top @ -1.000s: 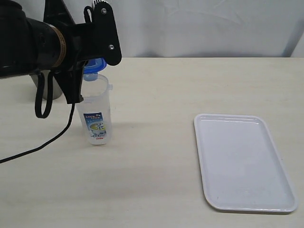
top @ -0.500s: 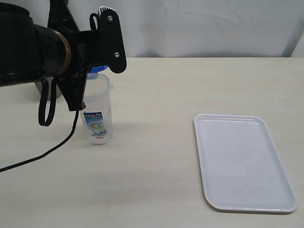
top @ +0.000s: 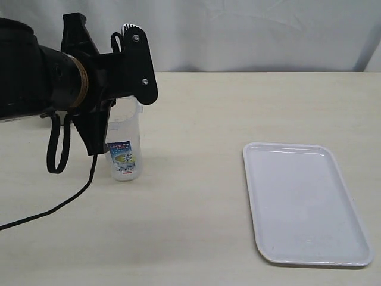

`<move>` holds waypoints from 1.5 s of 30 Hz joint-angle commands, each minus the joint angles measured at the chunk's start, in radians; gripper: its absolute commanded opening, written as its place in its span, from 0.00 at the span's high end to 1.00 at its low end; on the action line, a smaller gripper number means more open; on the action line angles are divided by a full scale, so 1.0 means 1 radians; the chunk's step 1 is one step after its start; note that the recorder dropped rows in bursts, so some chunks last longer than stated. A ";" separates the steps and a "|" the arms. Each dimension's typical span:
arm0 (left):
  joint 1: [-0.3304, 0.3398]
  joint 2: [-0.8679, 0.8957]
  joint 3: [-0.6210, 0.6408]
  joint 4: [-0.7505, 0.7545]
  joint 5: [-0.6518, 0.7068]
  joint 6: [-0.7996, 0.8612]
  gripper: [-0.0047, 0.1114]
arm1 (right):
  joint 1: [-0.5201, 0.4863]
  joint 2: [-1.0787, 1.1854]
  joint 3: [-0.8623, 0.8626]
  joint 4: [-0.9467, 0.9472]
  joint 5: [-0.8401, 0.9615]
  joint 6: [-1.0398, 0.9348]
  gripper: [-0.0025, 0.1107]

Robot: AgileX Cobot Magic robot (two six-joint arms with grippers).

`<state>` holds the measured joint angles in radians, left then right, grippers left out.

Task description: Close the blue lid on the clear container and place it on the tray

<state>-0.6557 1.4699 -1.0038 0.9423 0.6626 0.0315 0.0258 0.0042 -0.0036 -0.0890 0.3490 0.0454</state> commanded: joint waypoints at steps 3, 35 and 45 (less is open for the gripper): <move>-0.008 -0.007 0.003 -0.093 -0.018 0.055 0.96 | 0.001 -0.004 0.004 -0.005 -0.003 0.000 0.94; -0.008 -0.007 0.003 -0.338 0.058 0.226 0.96 | 0.001 -0.004 0.004 -0.005 -0.003 0.000 0.94; -0.008 -0.007 0.003 -0.360 0.003 0.241 0.96 | 0.001 -0.004 0.004 -0.005 -0.003 0.000 0.94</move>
<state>-0.6557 1.4699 -1.0022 0.5950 0.6980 0.2653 0.0258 0.0042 -0.0036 -0.0890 0.3490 0.0454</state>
